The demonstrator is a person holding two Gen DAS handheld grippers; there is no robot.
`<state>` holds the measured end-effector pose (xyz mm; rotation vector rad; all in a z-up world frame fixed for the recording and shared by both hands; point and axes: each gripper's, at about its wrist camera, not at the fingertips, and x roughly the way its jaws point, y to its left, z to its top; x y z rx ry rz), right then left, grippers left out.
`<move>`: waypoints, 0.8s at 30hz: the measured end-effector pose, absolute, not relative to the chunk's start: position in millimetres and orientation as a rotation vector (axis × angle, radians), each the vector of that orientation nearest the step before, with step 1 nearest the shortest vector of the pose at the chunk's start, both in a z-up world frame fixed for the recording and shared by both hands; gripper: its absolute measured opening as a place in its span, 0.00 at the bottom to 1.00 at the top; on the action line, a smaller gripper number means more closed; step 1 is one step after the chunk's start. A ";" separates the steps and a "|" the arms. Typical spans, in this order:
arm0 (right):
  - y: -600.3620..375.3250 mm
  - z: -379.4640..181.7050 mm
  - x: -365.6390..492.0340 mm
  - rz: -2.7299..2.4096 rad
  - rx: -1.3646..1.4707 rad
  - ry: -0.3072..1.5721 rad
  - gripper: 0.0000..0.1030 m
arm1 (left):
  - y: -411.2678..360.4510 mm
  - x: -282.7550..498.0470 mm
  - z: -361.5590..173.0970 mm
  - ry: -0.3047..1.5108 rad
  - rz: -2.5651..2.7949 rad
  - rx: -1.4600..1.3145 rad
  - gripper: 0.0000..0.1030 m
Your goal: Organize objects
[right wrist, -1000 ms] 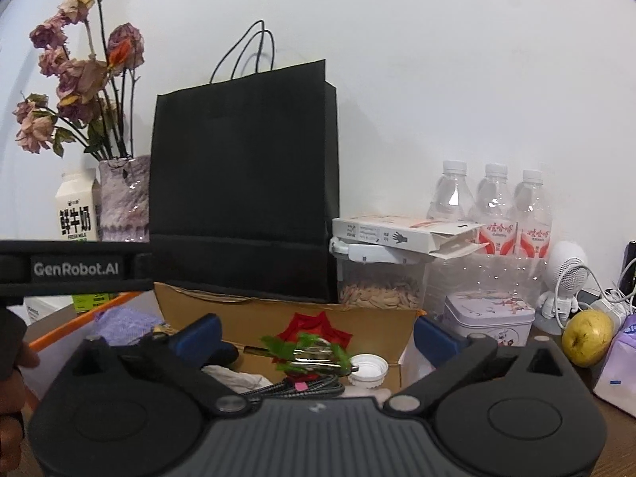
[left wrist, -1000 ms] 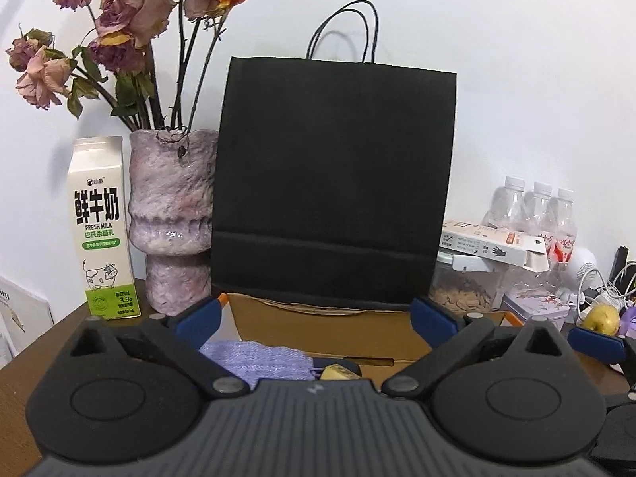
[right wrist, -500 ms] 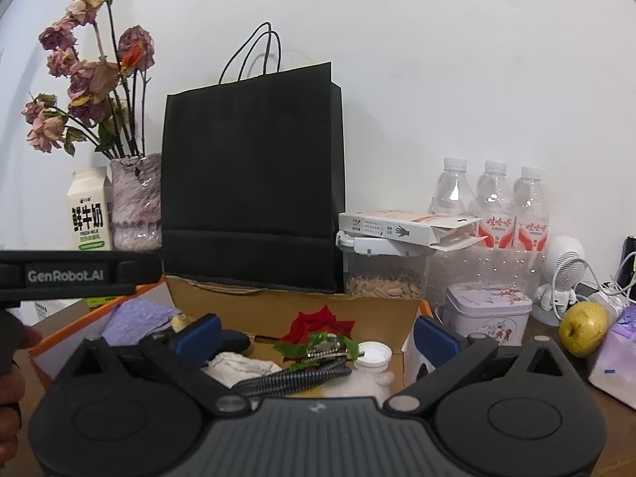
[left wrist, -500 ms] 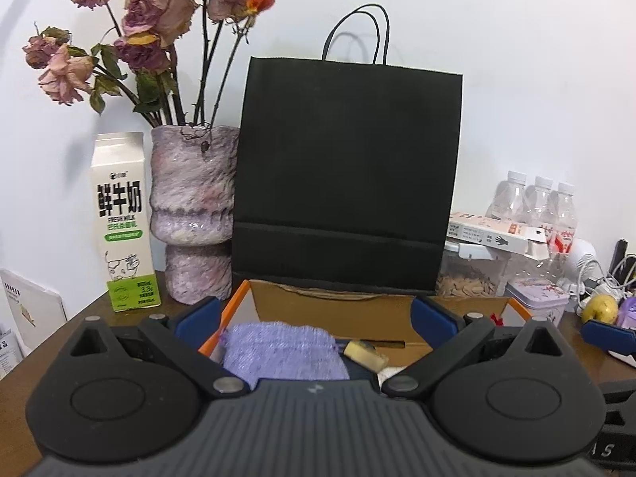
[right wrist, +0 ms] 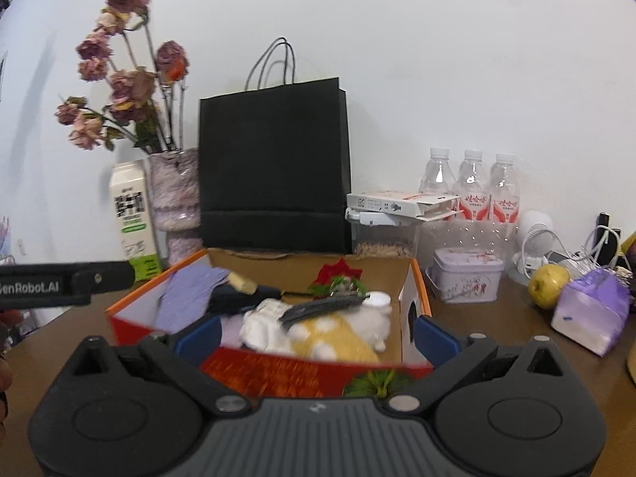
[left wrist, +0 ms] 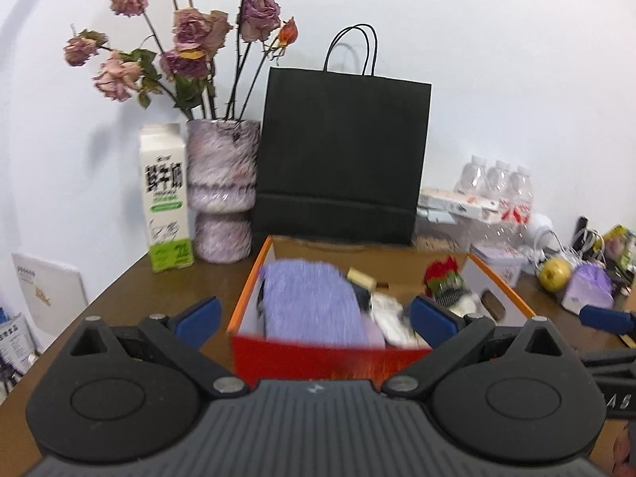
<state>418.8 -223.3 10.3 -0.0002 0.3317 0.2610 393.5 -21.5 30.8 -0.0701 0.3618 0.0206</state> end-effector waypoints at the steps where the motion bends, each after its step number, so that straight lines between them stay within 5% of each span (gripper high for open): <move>1: -223.9 12.5 408.4 0.263 -0.001 0.336 1.00 | -20.1 381.7 31.7 0.370 0.021 -0.070 1.00; 24: -234.4 34.5 165.3 0.246 -0.032 0.383 1.00 | -15.2 150.1 42.1 0.487 0.029 -0.013 1.00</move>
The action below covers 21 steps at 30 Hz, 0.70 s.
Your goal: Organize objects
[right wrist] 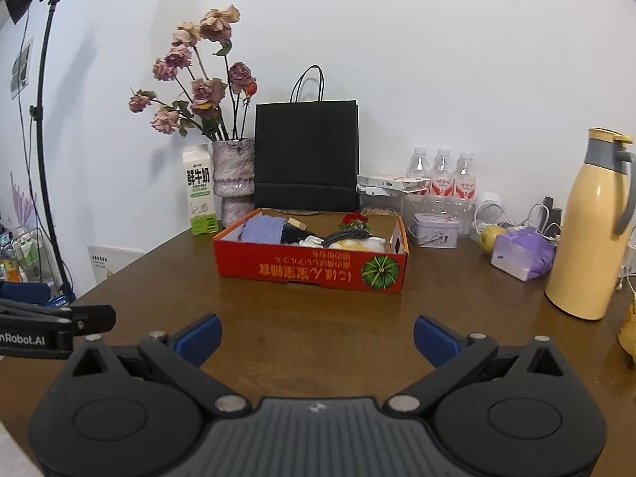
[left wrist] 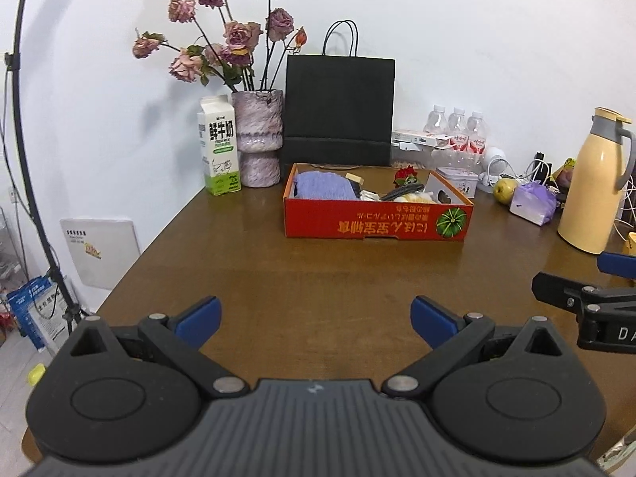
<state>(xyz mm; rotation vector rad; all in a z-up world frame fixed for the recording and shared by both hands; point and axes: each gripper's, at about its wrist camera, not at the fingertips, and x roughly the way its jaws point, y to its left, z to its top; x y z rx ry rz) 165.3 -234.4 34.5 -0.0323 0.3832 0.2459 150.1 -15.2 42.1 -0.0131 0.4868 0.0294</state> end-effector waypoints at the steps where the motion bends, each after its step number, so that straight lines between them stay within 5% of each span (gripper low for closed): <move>1: -234.3 34.5 160.9 0.244 -0.032 0.386 1.00 | -14.1 144.7 42.7 0.493 0.034 -0.023 1.00; 21: -234.0 30.7 145.4 0.226 -0.022 0.420 1.00 | -5.5 125.7 42.5 0.490 0.036 -0.008 1.00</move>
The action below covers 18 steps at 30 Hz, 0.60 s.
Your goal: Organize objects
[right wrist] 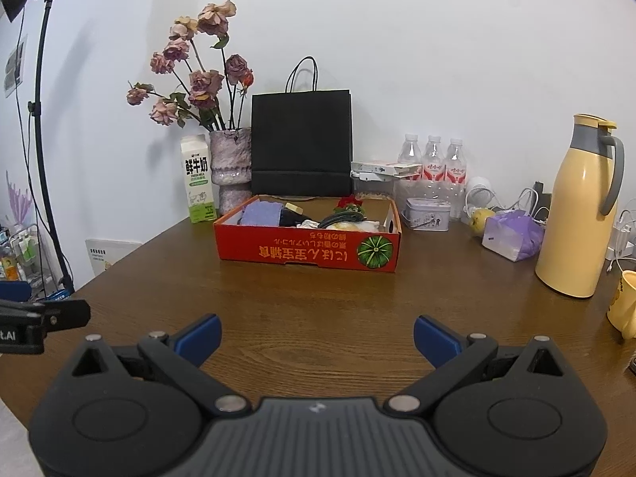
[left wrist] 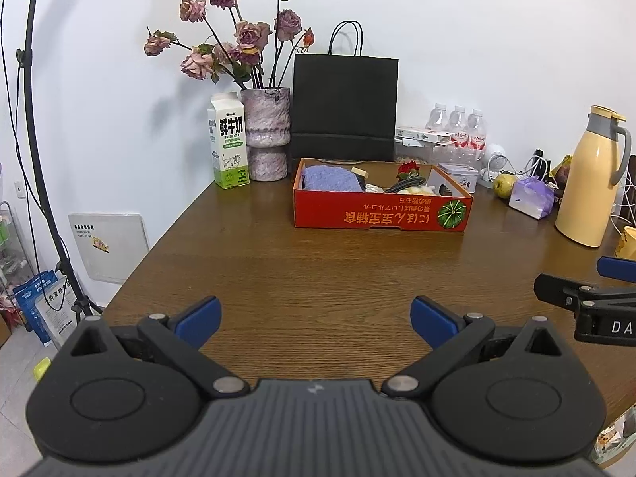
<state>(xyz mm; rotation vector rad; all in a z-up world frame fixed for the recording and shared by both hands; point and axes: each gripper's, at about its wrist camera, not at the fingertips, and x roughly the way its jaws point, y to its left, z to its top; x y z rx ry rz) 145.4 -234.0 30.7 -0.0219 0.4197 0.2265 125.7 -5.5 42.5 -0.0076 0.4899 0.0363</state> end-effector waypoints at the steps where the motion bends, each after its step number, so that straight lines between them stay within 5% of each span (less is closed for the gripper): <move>1: -233.9 30.8 145.1 0.228 -0.022 0.419 1.00 | -5.7 126.0 42.4 0.490 0.036 -0.007 1.00; 18: -233.2 33.1 144.0 0.227 -0.023 0.413 1.00 | -8.1 127.7 40.0 0.489 0.030 -0.001 1.00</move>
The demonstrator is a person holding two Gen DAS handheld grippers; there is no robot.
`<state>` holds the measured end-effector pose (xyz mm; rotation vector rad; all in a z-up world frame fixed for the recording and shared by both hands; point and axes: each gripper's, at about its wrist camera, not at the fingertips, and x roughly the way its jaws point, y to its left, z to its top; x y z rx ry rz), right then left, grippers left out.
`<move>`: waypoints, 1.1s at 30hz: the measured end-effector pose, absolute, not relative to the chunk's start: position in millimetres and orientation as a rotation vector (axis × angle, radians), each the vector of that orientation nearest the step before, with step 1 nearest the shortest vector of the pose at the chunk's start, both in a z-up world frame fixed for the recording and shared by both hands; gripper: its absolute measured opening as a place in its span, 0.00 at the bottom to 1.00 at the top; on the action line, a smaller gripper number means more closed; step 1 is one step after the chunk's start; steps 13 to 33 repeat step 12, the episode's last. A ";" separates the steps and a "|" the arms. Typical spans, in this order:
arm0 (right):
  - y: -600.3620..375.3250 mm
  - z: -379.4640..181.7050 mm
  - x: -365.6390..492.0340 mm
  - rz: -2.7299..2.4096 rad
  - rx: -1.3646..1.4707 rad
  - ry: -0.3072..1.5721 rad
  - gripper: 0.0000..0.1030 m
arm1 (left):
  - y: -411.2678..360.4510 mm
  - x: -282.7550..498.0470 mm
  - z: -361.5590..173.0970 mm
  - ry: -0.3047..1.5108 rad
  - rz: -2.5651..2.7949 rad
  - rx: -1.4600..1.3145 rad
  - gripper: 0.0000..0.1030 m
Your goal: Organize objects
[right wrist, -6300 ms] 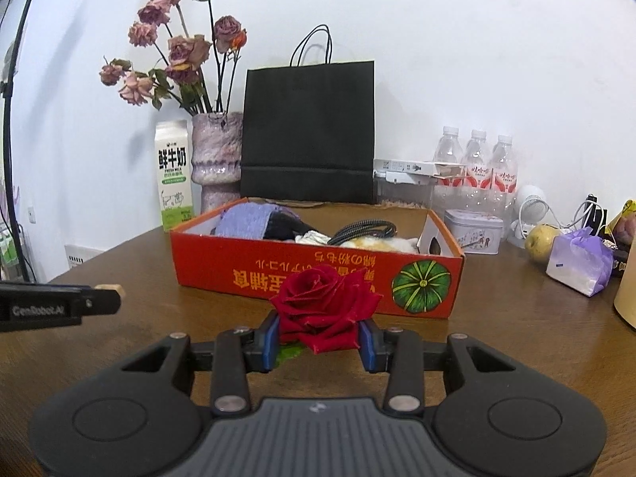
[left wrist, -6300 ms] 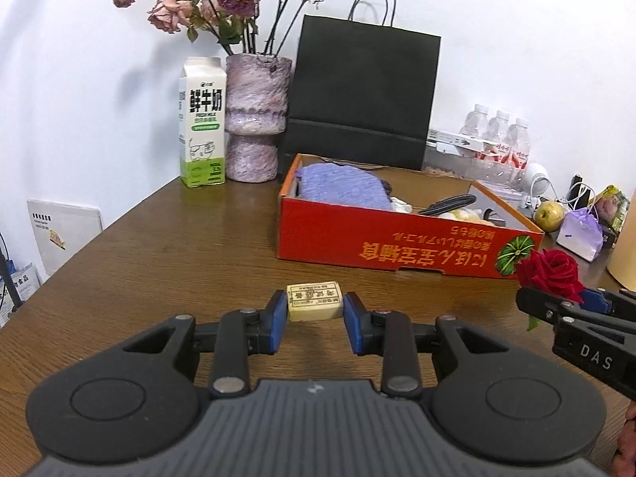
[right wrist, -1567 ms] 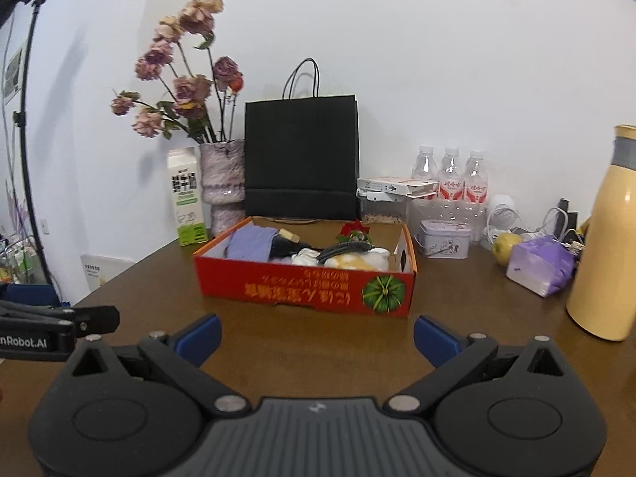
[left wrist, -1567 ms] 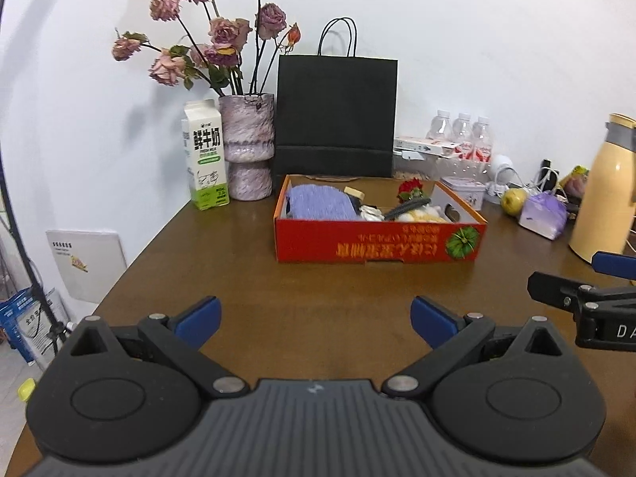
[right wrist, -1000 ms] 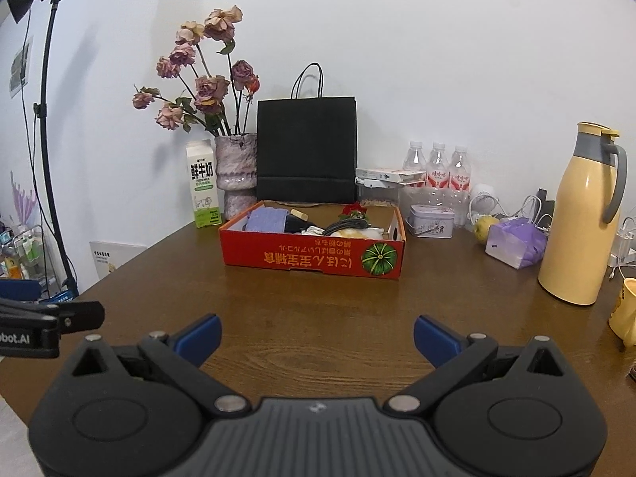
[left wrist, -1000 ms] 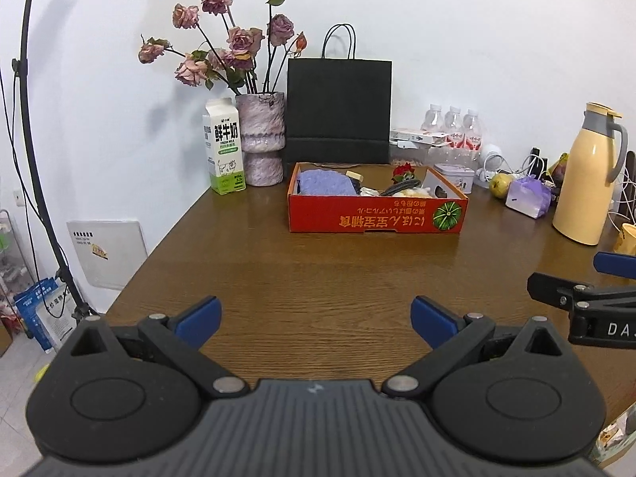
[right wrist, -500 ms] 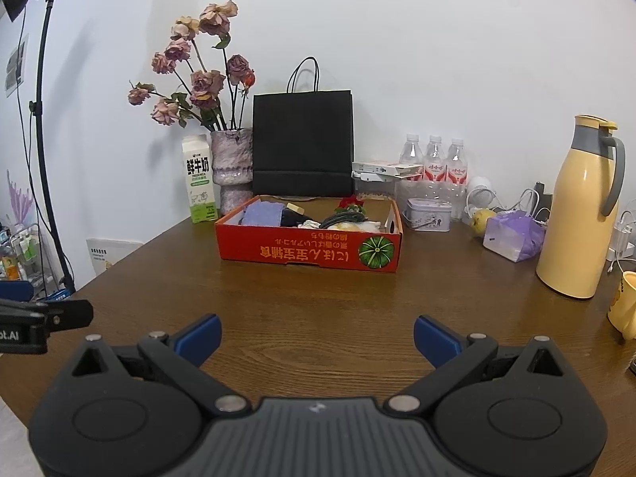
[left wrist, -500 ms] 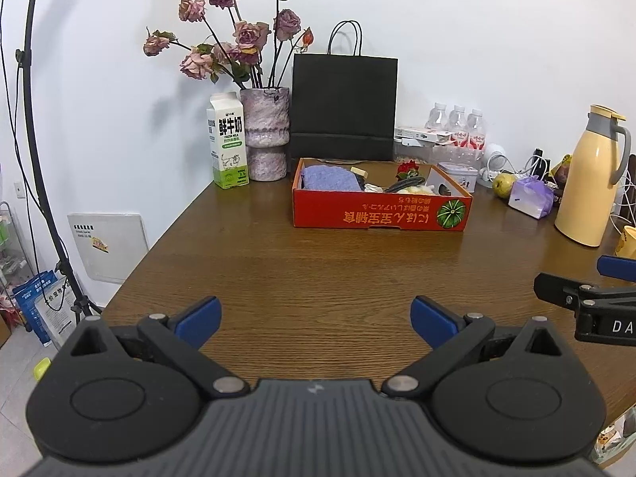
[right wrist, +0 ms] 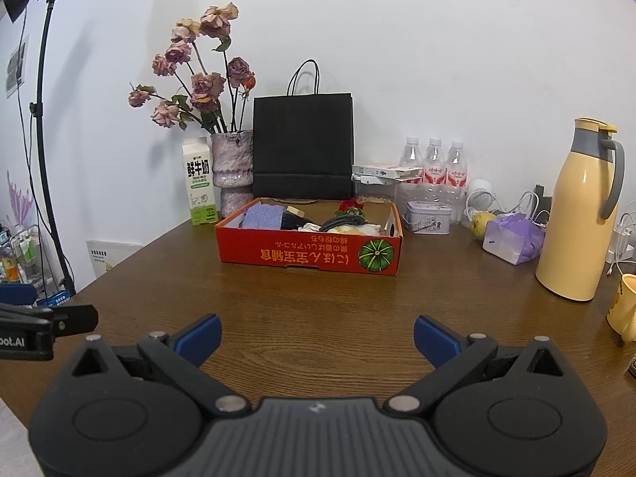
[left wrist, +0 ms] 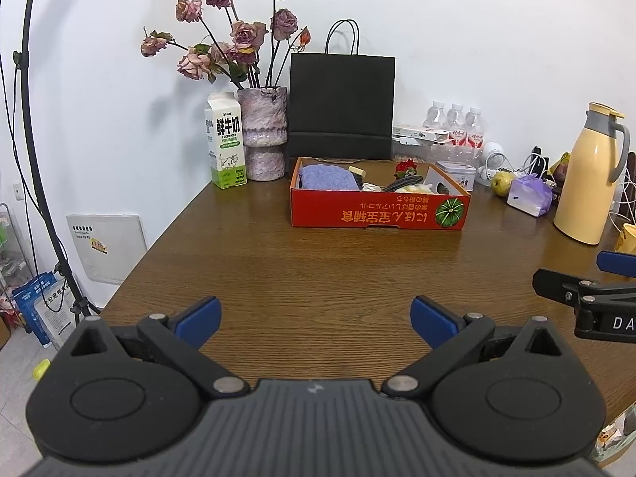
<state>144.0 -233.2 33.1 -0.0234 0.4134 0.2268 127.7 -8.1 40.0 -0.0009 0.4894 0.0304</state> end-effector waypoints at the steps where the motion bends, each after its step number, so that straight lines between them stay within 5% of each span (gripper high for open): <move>1: -232.7 33.2 143.9 0.227 -0.024 0.413 1.00 | -8.5 127.7 40.0 0.489 0.030 0.000 1.00; 33: -231.2 33.7 143.7 0.228 -0.028 0.415 1.00 | -10.2 128.2 37.8 0.506 0.018 -0.005 1.00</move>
